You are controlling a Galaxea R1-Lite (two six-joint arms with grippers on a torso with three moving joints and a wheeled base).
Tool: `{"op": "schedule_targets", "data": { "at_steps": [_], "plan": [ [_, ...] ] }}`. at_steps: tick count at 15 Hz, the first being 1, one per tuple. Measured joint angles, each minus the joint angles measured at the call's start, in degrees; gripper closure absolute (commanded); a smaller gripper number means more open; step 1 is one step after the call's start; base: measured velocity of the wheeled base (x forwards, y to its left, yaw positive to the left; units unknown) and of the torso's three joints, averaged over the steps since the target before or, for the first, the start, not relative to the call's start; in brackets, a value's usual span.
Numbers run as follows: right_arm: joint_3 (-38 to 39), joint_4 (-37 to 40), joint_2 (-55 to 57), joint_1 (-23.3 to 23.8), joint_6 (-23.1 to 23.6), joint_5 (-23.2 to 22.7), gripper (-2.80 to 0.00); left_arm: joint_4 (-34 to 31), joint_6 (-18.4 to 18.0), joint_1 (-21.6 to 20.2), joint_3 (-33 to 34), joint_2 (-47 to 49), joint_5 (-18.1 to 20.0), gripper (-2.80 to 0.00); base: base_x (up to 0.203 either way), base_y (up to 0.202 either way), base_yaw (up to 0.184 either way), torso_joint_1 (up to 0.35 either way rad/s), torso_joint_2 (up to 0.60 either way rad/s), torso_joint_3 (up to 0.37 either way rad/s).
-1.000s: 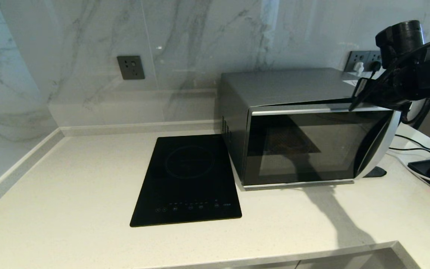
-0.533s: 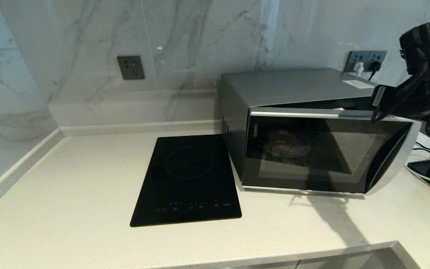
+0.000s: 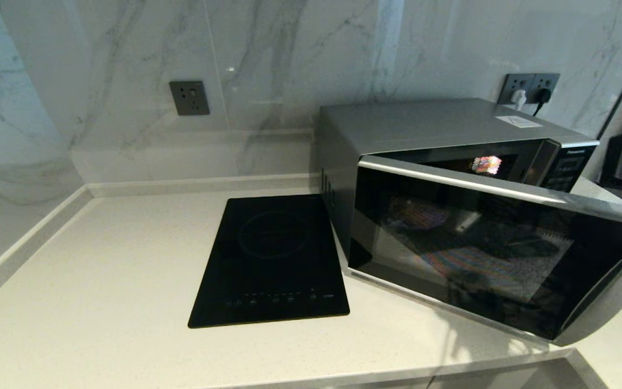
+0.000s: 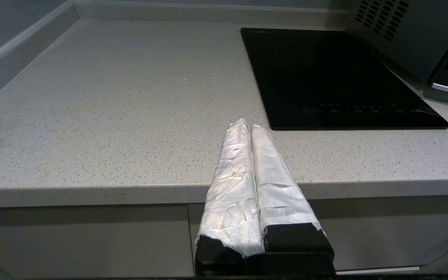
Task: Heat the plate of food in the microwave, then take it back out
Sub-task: Open the microwave oven
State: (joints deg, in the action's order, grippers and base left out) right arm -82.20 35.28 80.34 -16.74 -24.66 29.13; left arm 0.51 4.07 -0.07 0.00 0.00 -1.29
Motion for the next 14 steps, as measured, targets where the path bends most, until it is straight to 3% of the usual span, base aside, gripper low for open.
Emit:
{"op": "schedule_targets", "data": {
  "at_steps": [4,10,14],
  "plan": [
    [2.22,1.84,-5.85,-1.47,-0.07,0.06,0.0,0.0,0.02,0.0,0.0,0.0,0.0,0.0,0.0,0.0,0.0,0.0,0.0,0.0],
    [6.56,1.8,-5.79,-2.33,-0.48,-1.8,0.0,0.0,0.0,0.0,0.0,0.0,0.0,0.0,0.0,0.0,0.0,0.0,0.0,0.0],
    [7.92,1.77,-4.55,-7.52,-1.88,-2.75,0.0,-0.02,0.03,0.0,0.0,0.0,0.0,0.0,0.0,0.0,0.0,0.0,0.0,0.0]
  ]
}}
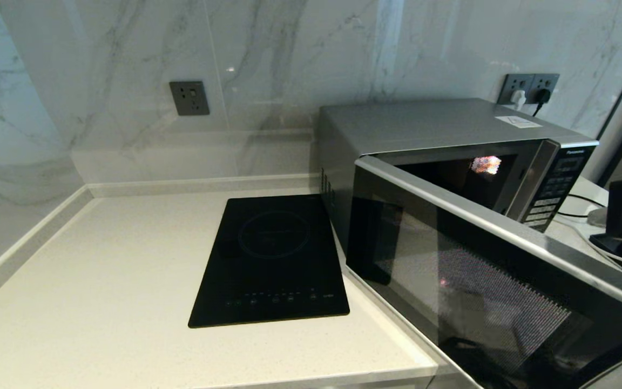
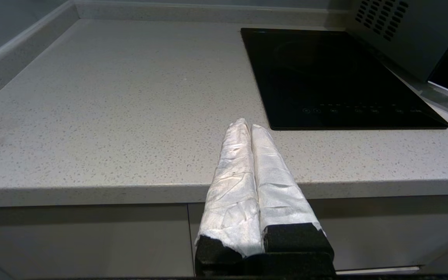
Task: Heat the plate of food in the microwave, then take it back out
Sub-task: Open the microwave oven
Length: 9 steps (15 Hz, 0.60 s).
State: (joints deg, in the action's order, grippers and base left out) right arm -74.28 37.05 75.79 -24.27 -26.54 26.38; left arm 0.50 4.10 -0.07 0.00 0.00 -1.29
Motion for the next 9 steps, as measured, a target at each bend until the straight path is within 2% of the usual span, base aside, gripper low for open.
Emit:
{"op": "schedule_targets", "data": {
  "at_steps": [5,9],
  "plan": [
    [0.77,-0.09,0.52,-7.62,-1.29,-0.12,0.0,0.02,-0.03,0.0,0.0,0.0,0.0,0.0,0.0,0.0,0.0,0.0,0.0,0.0],
    [1.31,-0.08,0.49,-11.64,-1.28,-0.62,0.0,0.02,-0.05,0.0,0.0,0.0,0.02,0.0,0.0,0.0,0.0,0.0,0.0,0.0]
  ]
}}
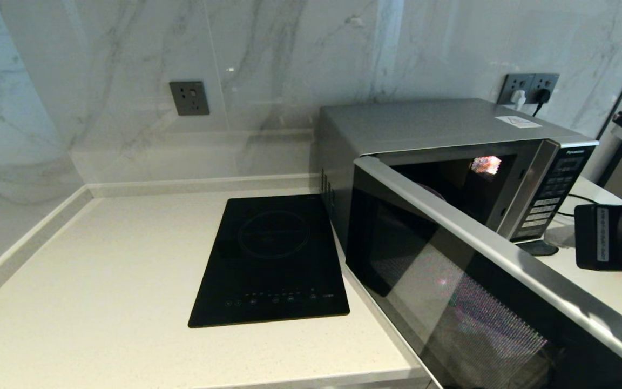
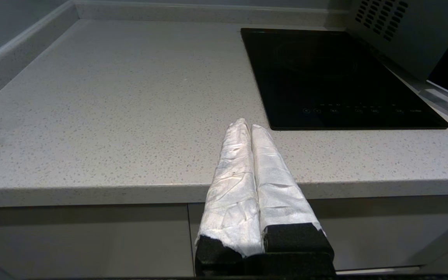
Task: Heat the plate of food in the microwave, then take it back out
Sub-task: Open the microwave oven
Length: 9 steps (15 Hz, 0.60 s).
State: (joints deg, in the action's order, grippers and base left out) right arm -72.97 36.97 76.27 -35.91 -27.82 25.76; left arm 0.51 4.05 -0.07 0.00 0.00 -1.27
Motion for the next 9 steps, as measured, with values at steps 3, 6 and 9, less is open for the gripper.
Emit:
{"op": "schedule_targets", "data": {
  "at_steps": [3,6,9],
  "plan": [
    [0.68,-0.01,-0.06,-4.28,-1.25,-0.16,0.0,-0.01,0.02,0.0,0.0,0.0,-0.02,0.0,0.0,0.0,0.0,0.0,0.0,0.0],
    [0.53,-0.05,0.12,-8.85,-2.89,-0.22,0.0,0.0,0.0,0.0,0.0,0.0,-0.05,0.0,0.0,0.0,0.0,0.0,0.0,0.0],
    [-0.02,-0.1,0.56,-10.6,-3.05,-0.16,0.0,-0.02,0.02,0.0,0.0,0.0,-0.01,0.0,0.0,0.0,0.0,0.0,0.0,0.0]
  ]
}}
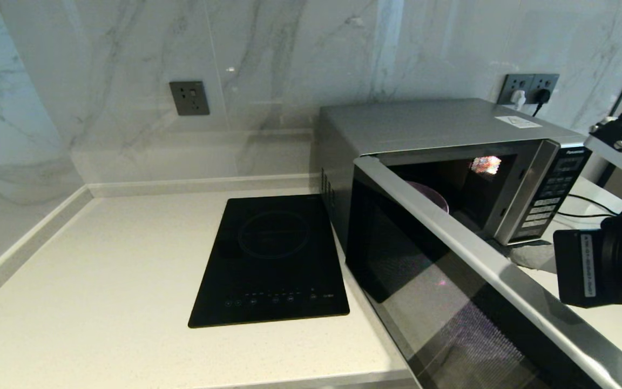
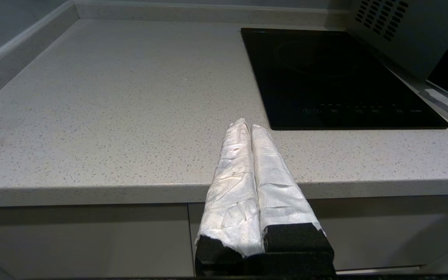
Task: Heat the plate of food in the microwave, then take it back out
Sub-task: Open the microwave oven
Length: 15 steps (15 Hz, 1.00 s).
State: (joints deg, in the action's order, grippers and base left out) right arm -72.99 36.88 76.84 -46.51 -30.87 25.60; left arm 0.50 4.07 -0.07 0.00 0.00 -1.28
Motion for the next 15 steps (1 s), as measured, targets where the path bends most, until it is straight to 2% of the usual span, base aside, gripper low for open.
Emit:
{"op": "schedule_targets", "data": {
  "at_steps": [5,9,15],
  "plan": [
    [-0.3,-0.04,-0.04,-0.35,-0.05,-0.06,0.0,0.02,0.02,0.0,0.0,0.0,-0.02,0.0,0.0,0.0,0.0,0.0,0.0,0.0],
    [-1.55,-0.02,-1.05,-2.28,0.28,-3.94,0.0,0.01,-0.02,0.0,0.0,0.0,-0.02,0.0,0.0,0.0,0.0,0.0,0.0,0.0],
    [-1.53,-0.03,-0.84,-3.16,-0.03,-4.35,0.0,-0.01,0.02,0.0,0.0,0.0,-0.02,0.0,0.0,0.0,0.0,0.0,0.0,0.0]
  ]
}}
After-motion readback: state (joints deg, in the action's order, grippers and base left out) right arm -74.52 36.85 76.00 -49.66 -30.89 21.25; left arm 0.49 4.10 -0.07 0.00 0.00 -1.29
